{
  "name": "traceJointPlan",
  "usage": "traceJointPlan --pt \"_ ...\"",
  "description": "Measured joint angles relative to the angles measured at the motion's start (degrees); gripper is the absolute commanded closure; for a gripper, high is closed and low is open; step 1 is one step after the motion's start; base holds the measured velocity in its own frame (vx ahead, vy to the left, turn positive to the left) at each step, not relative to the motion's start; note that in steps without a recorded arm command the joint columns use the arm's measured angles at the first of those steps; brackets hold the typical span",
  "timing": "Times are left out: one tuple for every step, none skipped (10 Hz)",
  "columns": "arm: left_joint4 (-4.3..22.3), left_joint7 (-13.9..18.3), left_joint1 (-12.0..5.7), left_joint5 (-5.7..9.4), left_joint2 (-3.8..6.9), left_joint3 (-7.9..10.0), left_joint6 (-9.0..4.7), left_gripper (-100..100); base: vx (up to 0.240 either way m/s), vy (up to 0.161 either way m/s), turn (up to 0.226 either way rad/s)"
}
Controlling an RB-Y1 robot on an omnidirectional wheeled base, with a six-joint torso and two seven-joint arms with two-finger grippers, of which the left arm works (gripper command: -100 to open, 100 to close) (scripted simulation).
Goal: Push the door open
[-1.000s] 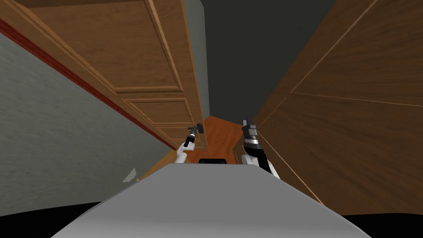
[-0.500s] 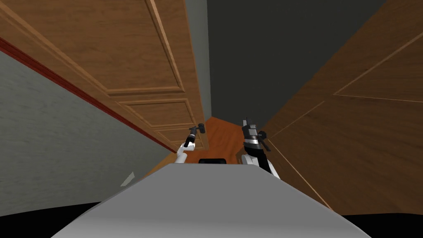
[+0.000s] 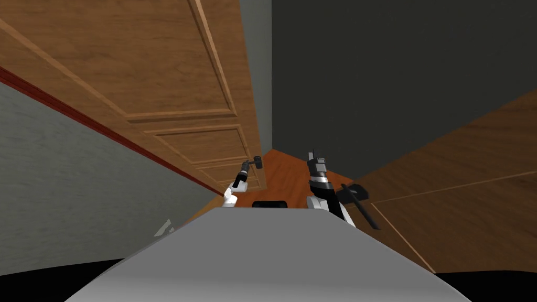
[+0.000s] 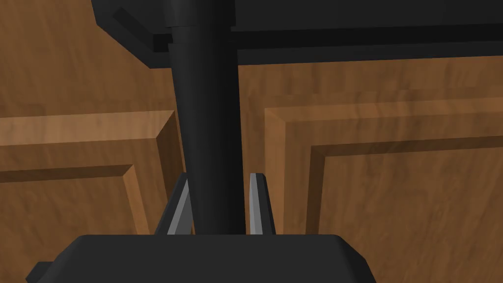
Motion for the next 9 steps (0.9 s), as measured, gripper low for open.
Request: traceJointPlan --pt "0.0 -0.4 -0.09 0.30 0.26 0.35 -0.20 100 0.152 0.003 0.241" --pt "-0.2 -1.0 -0.04 0.64 0.18 0.58 -0.09 100 0.189 -0.015 0.167" --pt "-0.6 -1.5 0.43 0.96 -0.07 0.23 0.21 100 0.192 -0.040 0.153" --pt "0.6 -2.3 0.05 1.29 -0.35 0.49 -0.40 100 0.181 -0.059 0.120" --pt "0.2 -2.9 0.49 1.67 -0.54 0.56 -0.56 100 0.146 -0.045 0.136" --pt "0.2 -3.3 0.35 1.97 -0.65 0.64 -0.56 100 0.138 -0.056 0.130" --pt "0.1 -3.9 0.12 2.27 -0.95 0.87 -0.28 100 0.176 -0.039 0.182" --pt "0.0 -4.4 0.36 2.62 -1.17 0.92 -0.44 100 0.207 -0.058 0.176" --pt "-0.8 -5.0 1.13 2.92 -1.65 0.74 -0.31 100 0.188 -0.091 0.172"
